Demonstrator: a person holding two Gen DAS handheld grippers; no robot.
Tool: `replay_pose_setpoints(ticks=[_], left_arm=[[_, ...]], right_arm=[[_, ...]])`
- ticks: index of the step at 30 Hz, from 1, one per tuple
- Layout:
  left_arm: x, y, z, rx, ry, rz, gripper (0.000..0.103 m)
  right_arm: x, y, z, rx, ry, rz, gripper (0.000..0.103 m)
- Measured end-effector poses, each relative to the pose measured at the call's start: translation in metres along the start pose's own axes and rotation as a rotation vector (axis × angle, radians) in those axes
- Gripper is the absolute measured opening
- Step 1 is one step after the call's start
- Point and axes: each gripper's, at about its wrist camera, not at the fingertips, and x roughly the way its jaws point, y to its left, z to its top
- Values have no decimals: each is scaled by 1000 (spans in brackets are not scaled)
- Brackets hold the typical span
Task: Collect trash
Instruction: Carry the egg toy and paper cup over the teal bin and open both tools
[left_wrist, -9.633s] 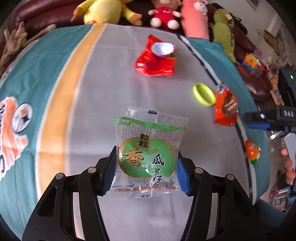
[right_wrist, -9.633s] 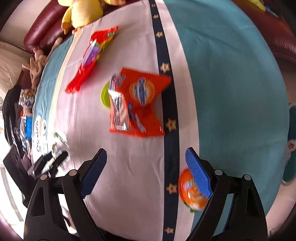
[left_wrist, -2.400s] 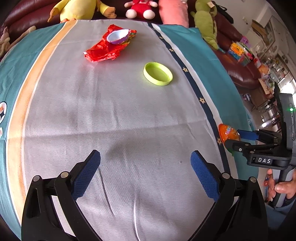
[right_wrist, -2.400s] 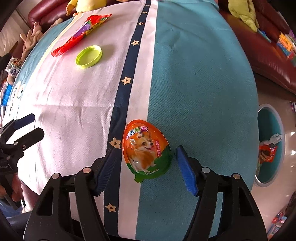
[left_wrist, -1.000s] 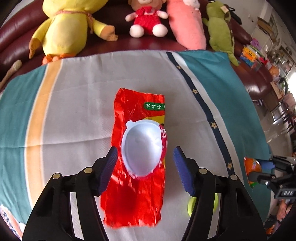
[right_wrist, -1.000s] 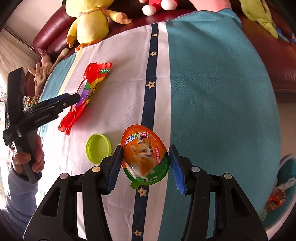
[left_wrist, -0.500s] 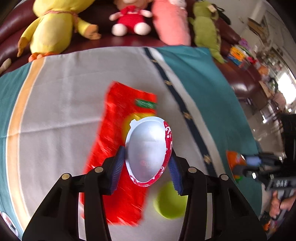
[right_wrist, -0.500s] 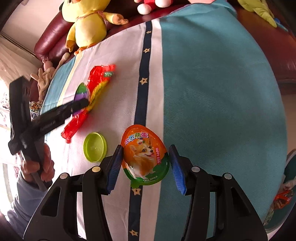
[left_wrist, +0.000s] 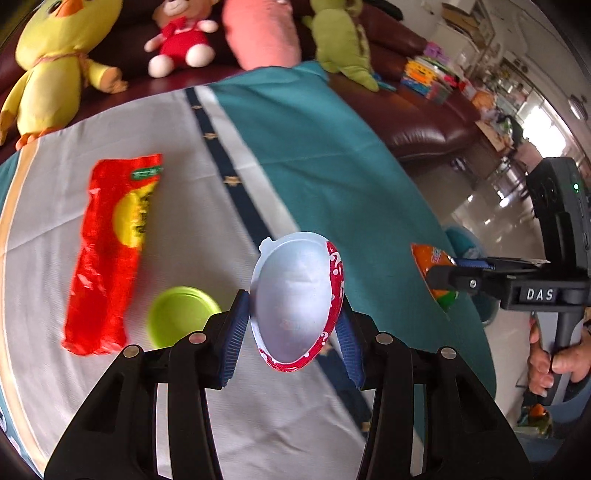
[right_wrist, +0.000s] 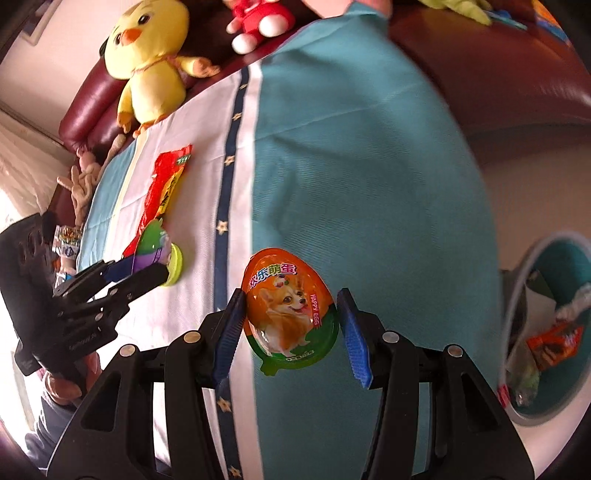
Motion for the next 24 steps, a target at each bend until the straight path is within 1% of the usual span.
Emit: replay_pose_setpoints(ticks=[5,10,14,17,21,24], left_arm=[[3,-34,0,45,13,-17,47],[11,-73,5,96,27,-49,47],[21,-108,7,136,39,-82,47],[35,-144,9,187,60,-115,47],[55,-188,8,254,92,-141,47],[71,-215,7,300,122,-147,47]], right_arm=[[-25,-27,-10,45,-43,-2,48],[-51,-62,-19,104,-98,-4,48],[-76,-98,-29,167,-146,-14,48],[-97,-131,-39,221,-186,-38,48],[-126,-182,-55,300,-233,-81,48],[-138,-214,-67,348,-248,-100,48]])
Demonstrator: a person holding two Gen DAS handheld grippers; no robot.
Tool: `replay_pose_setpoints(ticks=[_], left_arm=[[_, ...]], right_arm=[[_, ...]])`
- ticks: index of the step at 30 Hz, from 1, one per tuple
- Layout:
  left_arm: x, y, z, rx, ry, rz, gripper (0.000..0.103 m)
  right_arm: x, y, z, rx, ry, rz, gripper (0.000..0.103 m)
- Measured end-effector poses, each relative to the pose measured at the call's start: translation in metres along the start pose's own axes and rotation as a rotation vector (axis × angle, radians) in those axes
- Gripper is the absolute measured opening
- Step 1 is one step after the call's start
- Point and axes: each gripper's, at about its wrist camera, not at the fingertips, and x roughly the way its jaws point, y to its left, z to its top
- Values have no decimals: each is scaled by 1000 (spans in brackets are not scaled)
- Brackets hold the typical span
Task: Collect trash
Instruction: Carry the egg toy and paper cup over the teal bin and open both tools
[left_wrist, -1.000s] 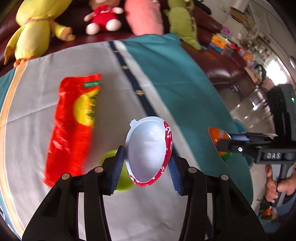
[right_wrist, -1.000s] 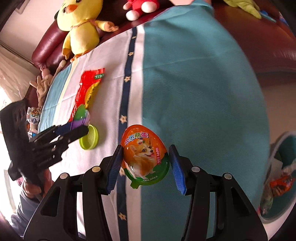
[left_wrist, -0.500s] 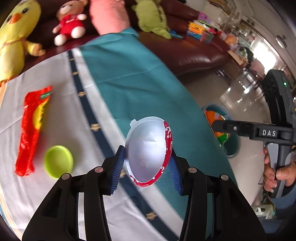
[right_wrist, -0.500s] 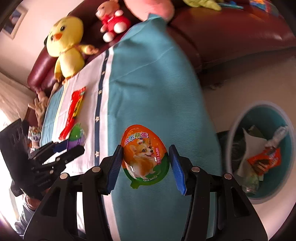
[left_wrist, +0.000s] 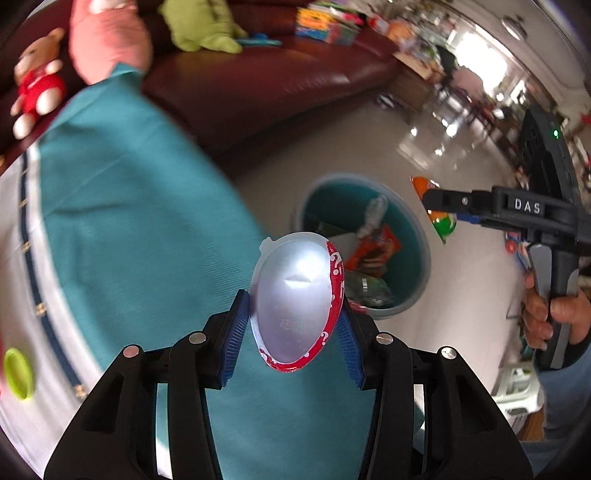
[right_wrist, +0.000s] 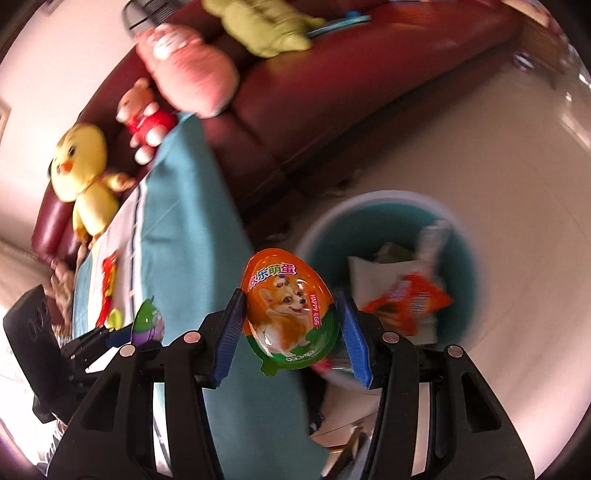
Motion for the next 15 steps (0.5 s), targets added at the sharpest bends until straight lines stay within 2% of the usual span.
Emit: replay_pose_setpoints(ticks=[7,15], left_arm=[[47,-50,13,74,84,-14,47],[88,-92,17,147,160,-16,47]], right_arm=[[0,-51,-5,73,8,10,49],[1,-82,-9,120,13,33,49]])
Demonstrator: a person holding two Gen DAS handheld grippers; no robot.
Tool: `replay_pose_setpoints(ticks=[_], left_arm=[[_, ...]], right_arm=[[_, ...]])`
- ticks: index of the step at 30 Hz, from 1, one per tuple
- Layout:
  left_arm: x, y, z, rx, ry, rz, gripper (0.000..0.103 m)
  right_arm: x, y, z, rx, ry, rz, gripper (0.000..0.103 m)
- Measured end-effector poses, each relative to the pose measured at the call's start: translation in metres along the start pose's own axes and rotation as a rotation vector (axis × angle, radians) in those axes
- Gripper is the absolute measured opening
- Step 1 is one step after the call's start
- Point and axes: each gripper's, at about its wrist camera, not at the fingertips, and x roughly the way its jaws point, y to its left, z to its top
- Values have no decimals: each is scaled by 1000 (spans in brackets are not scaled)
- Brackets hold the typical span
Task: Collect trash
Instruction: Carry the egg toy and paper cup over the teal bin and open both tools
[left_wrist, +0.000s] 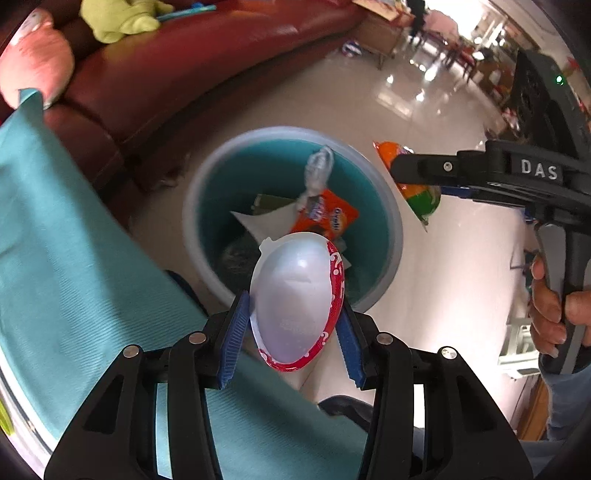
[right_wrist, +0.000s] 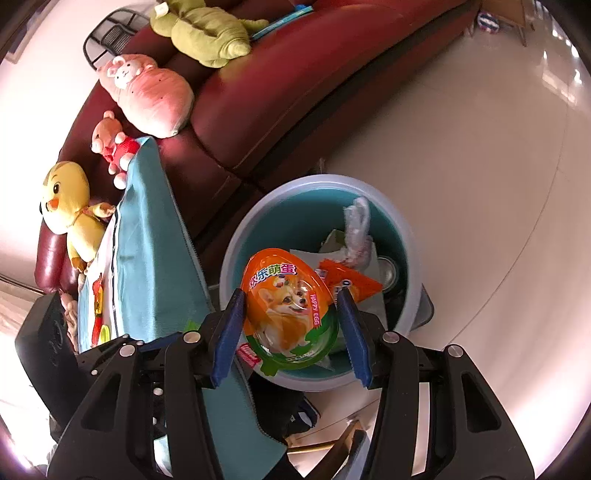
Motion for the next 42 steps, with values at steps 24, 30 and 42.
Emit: replay_pose_setpoints(ticks=[24,30,42], left_arm=[[21,-3,-6,-26,40,22,82],[5,10,-19,-78,22,0,83],[-26,32,-32,-132,-42,-21,87]], right_arm=[[13,-9,7,0,34,9,49],[18,4,5,-22,51,6,49],[42,33,-13,-68,125,-23,57]])
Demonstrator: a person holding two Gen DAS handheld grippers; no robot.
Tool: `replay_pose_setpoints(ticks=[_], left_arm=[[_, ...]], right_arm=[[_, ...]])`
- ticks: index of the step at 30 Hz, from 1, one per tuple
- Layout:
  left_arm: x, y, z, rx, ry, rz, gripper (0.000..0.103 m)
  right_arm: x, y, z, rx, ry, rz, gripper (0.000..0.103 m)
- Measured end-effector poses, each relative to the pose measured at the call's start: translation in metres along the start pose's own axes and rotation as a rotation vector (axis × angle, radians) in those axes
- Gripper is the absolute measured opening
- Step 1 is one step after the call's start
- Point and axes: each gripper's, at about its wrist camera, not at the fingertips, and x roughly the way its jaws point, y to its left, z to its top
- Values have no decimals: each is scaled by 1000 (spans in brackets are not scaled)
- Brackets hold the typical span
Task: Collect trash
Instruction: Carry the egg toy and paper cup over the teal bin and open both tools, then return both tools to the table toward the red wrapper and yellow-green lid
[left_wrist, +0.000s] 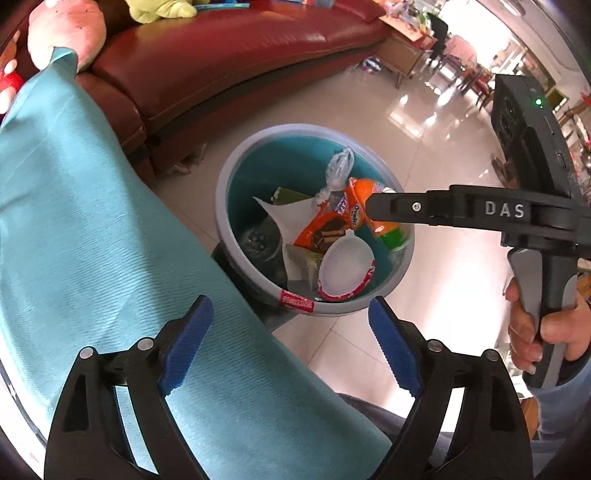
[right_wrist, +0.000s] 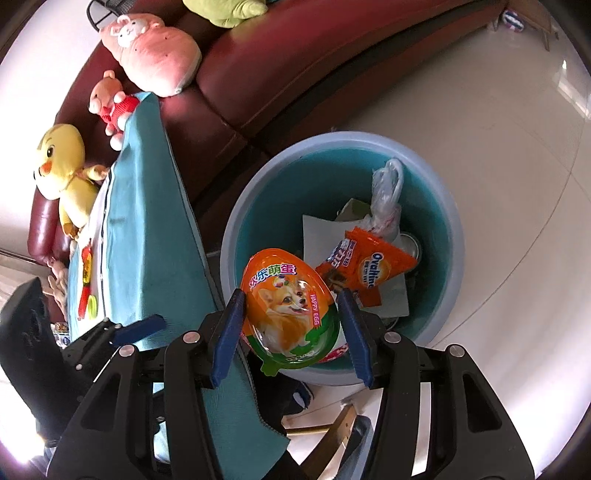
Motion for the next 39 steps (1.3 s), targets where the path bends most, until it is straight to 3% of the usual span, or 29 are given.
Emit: replay_pose_setpoints(ticks=[3,10,18,30,39], left_arm=[[-6,5,-6,-6,-8,0,88],[-19,17,-22,-33,-35,-8,89],[-33,32,-39,-70,-66,-13,91],[-59,65,-71,-147,-129,-8,93],[-101,130,-111,-261,-192,64,94]], right_arm=[[-3,7,1,-7,-15,-15,69],[-9,17,-4,0,-14,-49,76],[-13,31,-14,4,-7,-78,77],[-19,85,-24,-69,1,-108,85],[8,152,-31,-167,64,-111,85]])
